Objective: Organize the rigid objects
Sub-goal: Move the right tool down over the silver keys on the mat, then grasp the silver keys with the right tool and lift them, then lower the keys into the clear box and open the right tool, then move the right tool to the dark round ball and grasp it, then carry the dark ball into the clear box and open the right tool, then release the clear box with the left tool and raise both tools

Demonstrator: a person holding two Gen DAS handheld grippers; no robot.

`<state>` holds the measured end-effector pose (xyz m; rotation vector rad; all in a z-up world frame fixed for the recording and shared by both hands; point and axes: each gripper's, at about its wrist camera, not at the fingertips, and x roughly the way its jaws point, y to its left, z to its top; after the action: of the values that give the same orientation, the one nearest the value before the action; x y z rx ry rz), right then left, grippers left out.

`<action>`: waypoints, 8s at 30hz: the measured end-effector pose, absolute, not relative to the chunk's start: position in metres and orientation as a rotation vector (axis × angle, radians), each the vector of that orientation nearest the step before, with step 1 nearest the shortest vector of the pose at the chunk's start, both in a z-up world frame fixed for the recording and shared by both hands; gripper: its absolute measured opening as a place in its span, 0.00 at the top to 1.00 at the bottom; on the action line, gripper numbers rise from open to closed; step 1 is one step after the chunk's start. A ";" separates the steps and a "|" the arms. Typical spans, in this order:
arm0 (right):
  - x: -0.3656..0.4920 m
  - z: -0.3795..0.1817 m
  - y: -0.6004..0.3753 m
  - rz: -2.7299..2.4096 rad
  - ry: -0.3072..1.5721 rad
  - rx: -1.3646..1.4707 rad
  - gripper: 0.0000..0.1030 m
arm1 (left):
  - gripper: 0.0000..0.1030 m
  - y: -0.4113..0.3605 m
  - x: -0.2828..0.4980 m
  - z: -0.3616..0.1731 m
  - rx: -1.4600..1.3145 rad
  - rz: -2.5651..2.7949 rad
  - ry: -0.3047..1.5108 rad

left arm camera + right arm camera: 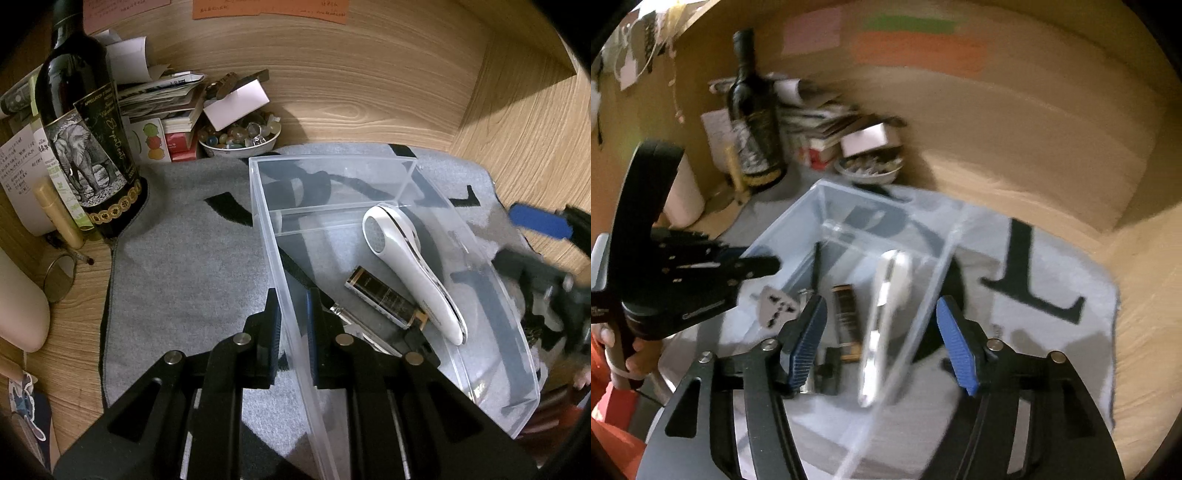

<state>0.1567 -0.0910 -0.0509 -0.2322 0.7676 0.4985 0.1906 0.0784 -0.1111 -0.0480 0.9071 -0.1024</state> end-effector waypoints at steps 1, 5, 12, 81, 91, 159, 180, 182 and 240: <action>0.158 -0.048 -0.098 0.476 0.759 -0.227 0.42 | 0.89 0.078 0.190 -0.111 -0.048 -0.103 0.907; 0.167 -0.043 -0.121 0.401 0.748 -0.203 0.42 | 0.89 0.078 0.190 -0.111 -0.048 -0.103 0.907; 0.184 -0.054 -0.156 0.299 0.788 -0.174 0.42 | 0.89 0.078 0.190 -0.111 -0.048 -0.104 0.907; 0.152 -0.012 -0.121 0.480 0.610 -0.167 0.78 | 0.89 0.078 0.189 -0.113 -0.048 -0.104 0.907; 0.141 -0.025 -0.077 0.604 0.637 -0.226 0.78 | 0.89 0.078 0.189 -0.113 -0.047 -0.105 0.907; 0.101 -0.128 -0.202 0.172 0.938 -0.060 0.18 | 0.89 0.077 0.190 -0.112 -0.040 -0.104 0.906; 0.104 -0.109 -0.197 0.231 0.874 -0.035 0.73 | 0.88 0.075 0.189 -0.114 -0.043 -0.106 0.911; 0.110 -0.101 -0.190 0.244 0.852 -0.058 0.73 | 0.88 0.074 0.189 -0.115 -0.042 -0.105 0.909; 0.143 -0.053 -0.084 0.526 0.715 -0.234 0.33 | 0.52 0.092 0.178 -0.094 -0.096 -0.060 0.881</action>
<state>0.1427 -0.0838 -0.0531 -0.2343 0.7146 0.5260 0.1778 0.0919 -0.0937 -0.0962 0.8814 -0.0599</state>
